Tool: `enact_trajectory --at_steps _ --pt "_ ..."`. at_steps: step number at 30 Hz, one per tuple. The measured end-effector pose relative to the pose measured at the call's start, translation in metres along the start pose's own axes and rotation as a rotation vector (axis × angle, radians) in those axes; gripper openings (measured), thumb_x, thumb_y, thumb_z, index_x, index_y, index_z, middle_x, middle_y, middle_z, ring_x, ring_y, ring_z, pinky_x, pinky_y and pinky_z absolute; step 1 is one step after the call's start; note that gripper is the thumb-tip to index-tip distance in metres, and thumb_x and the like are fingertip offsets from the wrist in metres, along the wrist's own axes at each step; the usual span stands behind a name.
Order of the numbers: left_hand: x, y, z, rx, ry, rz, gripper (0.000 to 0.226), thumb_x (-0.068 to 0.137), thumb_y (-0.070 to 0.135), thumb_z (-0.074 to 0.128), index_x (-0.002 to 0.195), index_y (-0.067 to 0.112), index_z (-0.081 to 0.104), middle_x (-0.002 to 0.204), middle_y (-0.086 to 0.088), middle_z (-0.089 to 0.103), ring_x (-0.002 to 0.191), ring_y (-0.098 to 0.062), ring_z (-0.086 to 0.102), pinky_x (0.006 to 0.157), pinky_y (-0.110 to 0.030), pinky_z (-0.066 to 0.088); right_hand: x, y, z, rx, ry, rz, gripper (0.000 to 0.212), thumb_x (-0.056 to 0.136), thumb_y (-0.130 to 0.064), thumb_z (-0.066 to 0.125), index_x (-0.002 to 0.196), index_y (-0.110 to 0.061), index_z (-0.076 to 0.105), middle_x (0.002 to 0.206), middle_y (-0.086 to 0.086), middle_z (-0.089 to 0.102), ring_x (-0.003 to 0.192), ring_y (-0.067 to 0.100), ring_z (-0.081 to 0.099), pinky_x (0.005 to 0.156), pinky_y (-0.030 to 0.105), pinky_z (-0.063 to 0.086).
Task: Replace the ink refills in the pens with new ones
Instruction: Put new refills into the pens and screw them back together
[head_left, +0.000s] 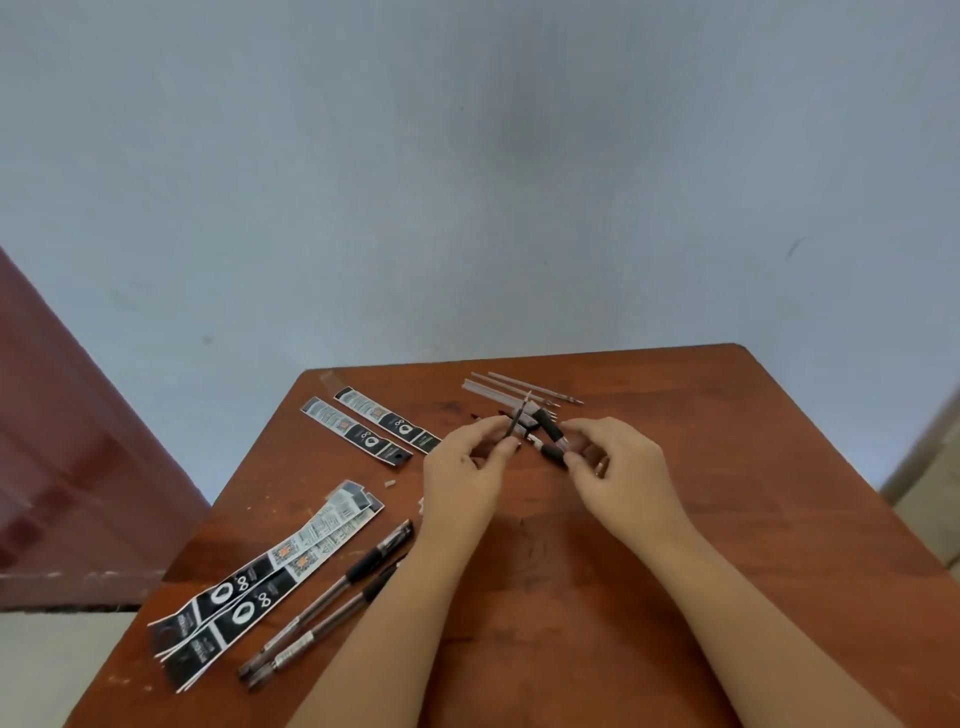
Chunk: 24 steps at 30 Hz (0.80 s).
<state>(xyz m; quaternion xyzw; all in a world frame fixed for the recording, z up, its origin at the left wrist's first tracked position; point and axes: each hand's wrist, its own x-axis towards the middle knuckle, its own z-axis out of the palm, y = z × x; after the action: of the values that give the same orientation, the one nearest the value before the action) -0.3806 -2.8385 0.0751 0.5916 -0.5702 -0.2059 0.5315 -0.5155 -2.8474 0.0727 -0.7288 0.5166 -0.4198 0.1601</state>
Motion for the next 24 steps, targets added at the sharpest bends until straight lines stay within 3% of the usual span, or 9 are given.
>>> enact_trajectory --at_steps 4,7,10,13,18,24 --pt "-0.001 -0.011 -0.009 -0.069 0.012 -0.065 0.023 0.085 0.005 0.058 0.106 0.011 0.065 0.085 0.014 0.058 0.079 0.005 0.053 0.066 0.001 0.04 -0.005 -0.007 0.001 0.049 0.006 -0.05 0.025 0.078 0.002 0.058 0.101 -0.004 0.065 0.082 -0.002 0.054 0.065 -0.001 0.045 0.064 0.004 0.038" --pt "-0.005 -0.01 -0.013 -0.132 0.034 -0.093 0.02 0.087 0.005 0.054 0.102 0.016 0.063 0.081 0.013 0.058 0.076 0.003 0.053 0.066 -0.002 0.043 -0.009 -0.012 0.003 0.061 -0.008 -0.071 0.024 0.077 0.004 0.058 0.098 -0.004 0.066 0.081 -0.001 0.054 0.063 -0.003 0.044 0.066 0.006 0.038" --pt "-0.006 -0.007 -0.017 -0.196 0.062 -0.12 0.022 0.088 0.007 0.052 0.086 0.028 0.056 0.075 0.008 0.056 0.072 -0.003 0.053 0.07 -0.017 0.048 -0.012 -0.015 0.006 0.063 -0.019 -0.064 0.024 0.077 0.003 0.057 0.098 -0.005 0.066 0.081 -0.002 0.053 0.063 -0.002 0.045 0.065 0.005 0.04" --pt "-0.004 -0.008 -0.019 -0.272 0.076 -0.162 0.023 0.088 0.006 0.052 0.08 0.028 0.056 0.071 0.004 0.06 0.072 -0.009 0.058 0.075 -0.03 0.051 -0.012 -0.015 0.005 0.052 -0.02 -0.032 0.024 0.077 0.003 0.056 0.096 -0.005 0.066 0.08 -0.004 0.051 0.065 0.001 0.046 0.064 0.004 0.039" --pt "0.0 -0.008 -0.024 -0.445 0.176 -0.163 0.022 0.087 0.001 0.053 0.079 0.022 0.058 0.059 0.007 0.065 0.066 -0.004 0.062 0.074 -0.023 0.054 -0.011 -0.013 0.007 0.052 -0.042 -0.009 0.021 0.078 0.0 0.058 0.096 -0.003 0.067 0.072 -0.013 0.046 0.062 0.001 0.044 0.061 0.002 0.036" --pt "0.006 -0.009 -0.03 -0.715 0.345 -0.199 0.019 0.089 -0.001 0.047 0.08 0.013 0.055 0.062 0.006 0.067 0.06 -0.001 0.064 0.066 -0.016 0.055 -0.011 -0.008 0.011 0.022 -0.076 -0.024 0.024 0.08 -0.004 0.058 0.103 -0.004 0.066 0.076 -0.006 0.048 0.062 0.002 0.043 0.061 0.003 0.037"
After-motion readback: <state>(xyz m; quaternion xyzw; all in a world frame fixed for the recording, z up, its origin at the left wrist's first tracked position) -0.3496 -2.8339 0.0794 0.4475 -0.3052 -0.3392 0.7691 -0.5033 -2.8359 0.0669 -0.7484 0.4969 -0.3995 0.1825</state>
